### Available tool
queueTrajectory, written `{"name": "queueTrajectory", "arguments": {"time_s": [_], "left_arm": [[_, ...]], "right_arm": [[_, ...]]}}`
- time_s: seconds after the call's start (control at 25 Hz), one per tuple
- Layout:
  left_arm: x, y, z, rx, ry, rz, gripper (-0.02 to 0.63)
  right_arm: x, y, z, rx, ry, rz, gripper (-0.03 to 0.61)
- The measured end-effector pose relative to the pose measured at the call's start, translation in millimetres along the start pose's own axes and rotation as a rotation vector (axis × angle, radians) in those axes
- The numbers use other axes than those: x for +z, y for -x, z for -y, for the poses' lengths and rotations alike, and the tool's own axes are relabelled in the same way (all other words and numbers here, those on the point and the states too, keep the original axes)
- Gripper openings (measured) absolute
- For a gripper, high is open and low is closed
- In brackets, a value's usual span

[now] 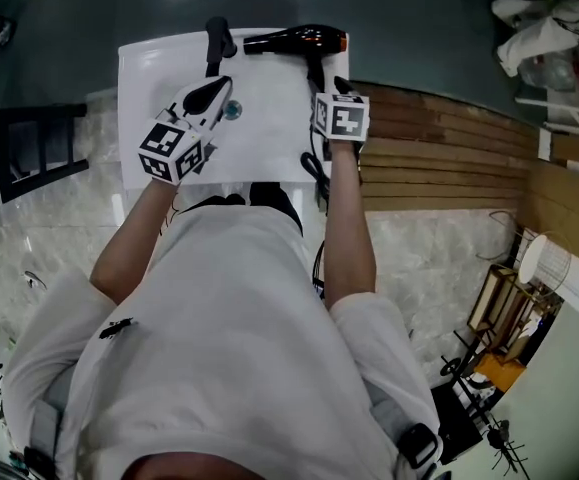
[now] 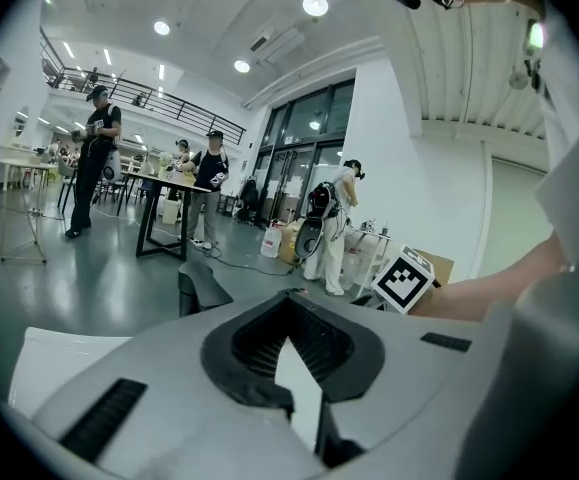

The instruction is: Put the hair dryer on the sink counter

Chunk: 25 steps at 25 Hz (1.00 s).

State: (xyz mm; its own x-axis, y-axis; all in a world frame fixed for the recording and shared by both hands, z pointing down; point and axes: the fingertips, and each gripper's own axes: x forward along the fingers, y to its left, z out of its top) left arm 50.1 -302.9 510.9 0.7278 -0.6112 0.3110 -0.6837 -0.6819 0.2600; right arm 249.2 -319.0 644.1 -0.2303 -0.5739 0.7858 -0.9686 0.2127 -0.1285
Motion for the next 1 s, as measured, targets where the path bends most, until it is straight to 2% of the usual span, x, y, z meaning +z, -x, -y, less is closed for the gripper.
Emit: {"name": "queueTrajectory", "arguments": {"time_s": [0.36, 0.68, 1.0], "left_arm": [[6, 31, 19, -0.034, -0.027, 0.044, 0.003], [3, 69, 30, -0.046, -0.043, 0.072, 0.003], [0, 109, 29, -0.041, -0.059, 0.092, 0.003]], "right_arm": [[4, 59, -33, 0.045, 0.009, 0.104, 0.216], [3, 107, -78, 0.072, 0.04, 0.22, 0.113], [1, 147, -113, 0.075, 0.017, 0.34, 0.014]]}}
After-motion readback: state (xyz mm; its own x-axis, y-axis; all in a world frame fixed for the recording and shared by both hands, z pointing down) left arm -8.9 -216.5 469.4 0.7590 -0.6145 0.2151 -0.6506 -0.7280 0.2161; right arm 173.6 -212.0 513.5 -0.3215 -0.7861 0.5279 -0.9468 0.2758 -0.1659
